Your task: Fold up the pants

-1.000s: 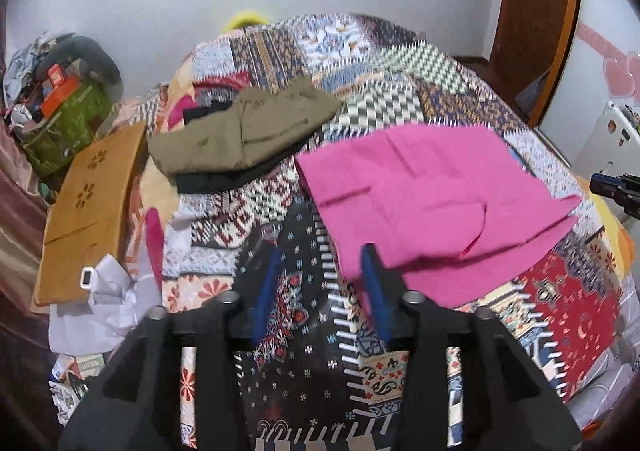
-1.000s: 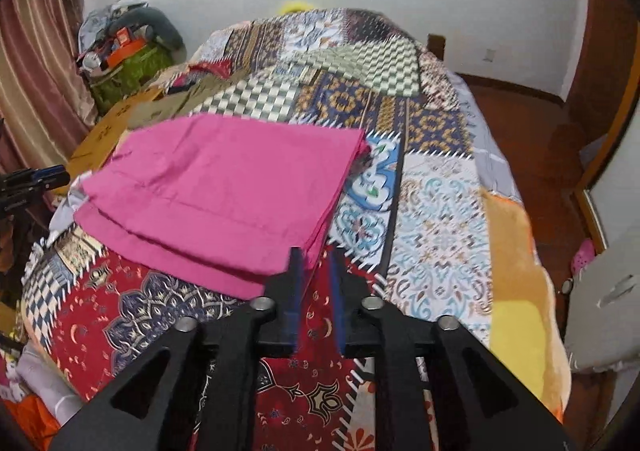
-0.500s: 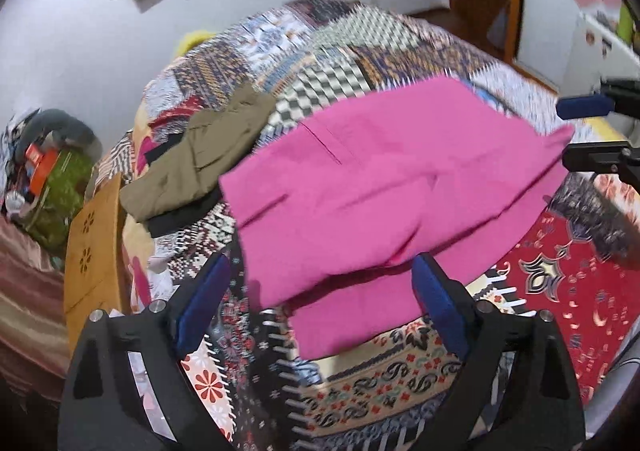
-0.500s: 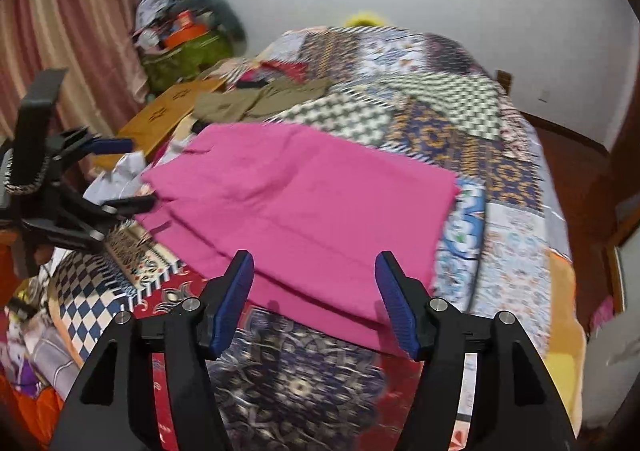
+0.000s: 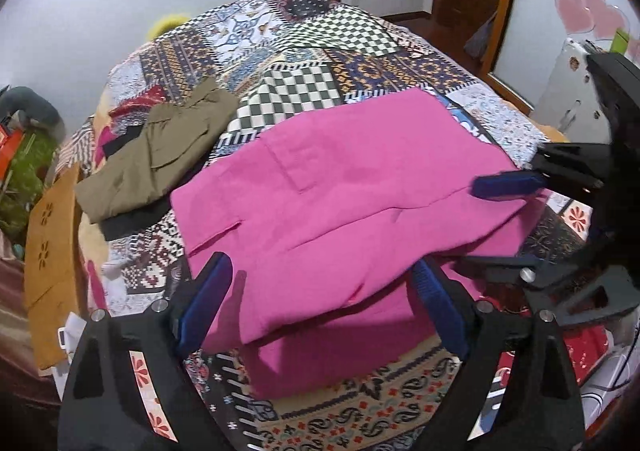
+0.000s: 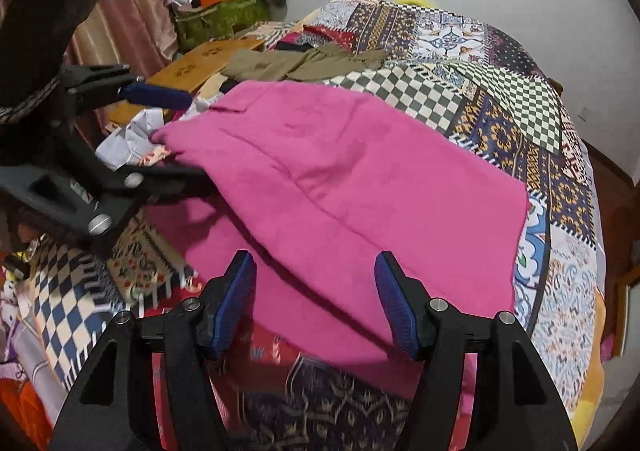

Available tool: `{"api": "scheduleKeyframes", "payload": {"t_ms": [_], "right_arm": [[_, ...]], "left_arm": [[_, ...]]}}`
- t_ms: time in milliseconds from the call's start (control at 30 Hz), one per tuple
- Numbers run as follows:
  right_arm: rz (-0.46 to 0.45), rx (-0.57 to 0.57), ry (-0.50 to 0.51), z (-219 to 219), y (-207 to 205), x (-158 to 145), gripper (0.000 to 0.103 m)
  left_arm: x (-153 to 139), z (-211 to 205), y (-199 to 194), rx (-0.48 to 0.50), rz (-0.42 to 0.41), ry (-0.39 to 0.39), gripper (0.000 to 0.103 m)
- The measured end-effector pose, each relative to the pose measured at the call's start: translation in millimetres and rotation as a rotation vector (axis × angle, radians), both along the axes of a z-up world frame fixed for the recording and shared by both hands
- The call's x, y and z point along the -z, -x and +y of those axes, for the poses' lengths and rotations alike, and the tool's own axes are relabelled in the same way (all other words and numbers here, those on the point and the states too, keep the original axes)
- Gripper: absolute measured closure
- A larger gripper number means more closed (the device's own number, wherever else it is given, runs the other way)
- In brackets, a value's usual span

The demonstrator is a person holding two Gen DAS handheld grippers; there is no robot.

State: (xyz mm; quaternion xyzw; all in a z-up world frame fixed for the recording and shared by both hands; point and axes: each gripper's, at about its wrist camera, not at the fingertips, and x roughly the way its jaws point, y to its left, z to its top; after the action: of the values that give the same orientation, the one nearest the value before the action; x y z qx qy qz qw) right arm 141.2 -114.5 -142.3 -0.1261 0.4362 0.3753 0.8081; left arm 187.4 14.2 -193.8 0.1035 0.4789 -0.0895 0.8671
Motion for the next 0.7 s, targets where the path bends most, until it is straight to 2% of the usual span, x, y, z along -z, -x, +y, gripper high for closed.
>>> {"api": "scheduleKeyframes", "payload": {"t_ms": [67, 100, 133, 167, 267, 367, 533, 700], "right_arm": [[0.004, 0.006, -0.022, -0.6, -5.4, -0.9, 0.061], [0.01, 0.006, -0.026, 0.9, -6.1, -1.5, 0.075], [0.015, 0.009, -0.032, 0.2, -7.8, -2.1, 0.08], [0.018, 0.014, -0.045, -1.1, -10.0, -3.5, 0.081], [-0.004, 0.023, -0.062, -3.3, -10.3, -9.9, 0.093], [-0.035, 0.024, -0.08, -7.8, -7.6, -18.2, 0.095], [-0.068, 0.006, -0.077, -11.5, 3.1, -28.0, 0.096], [-0.077, 0.0, -0.074, -17.7, 14.1, -31.7, 0.096]], "left_arm": [[3.3, -6.2, 1.9, 0.021, -0.001, -0.014, 0.012], [5.4, -9.2, 2.9, 0.031, -0.002, -0.023, 0.016], [7.7, -12.4, 3.6, 0.04, -0.003, -0.034, 0.028], [10.2, -14.6, 3.2, 0.043, 0.002, -0.043, 0.034], [14.3, -16.0, 1.3, 0.031, -0.003, -0.063, 0.064], [10.4, -13.7, 2.3, 0.016, -0.024, -0.072, 0.085], [-3.7, -13.2, 12.8, 0.034, -0.048, -0.034, 0.089], [-2.9, -19.1, 25.3, 0.053, -0.044, -0.034, 0.089]]}}
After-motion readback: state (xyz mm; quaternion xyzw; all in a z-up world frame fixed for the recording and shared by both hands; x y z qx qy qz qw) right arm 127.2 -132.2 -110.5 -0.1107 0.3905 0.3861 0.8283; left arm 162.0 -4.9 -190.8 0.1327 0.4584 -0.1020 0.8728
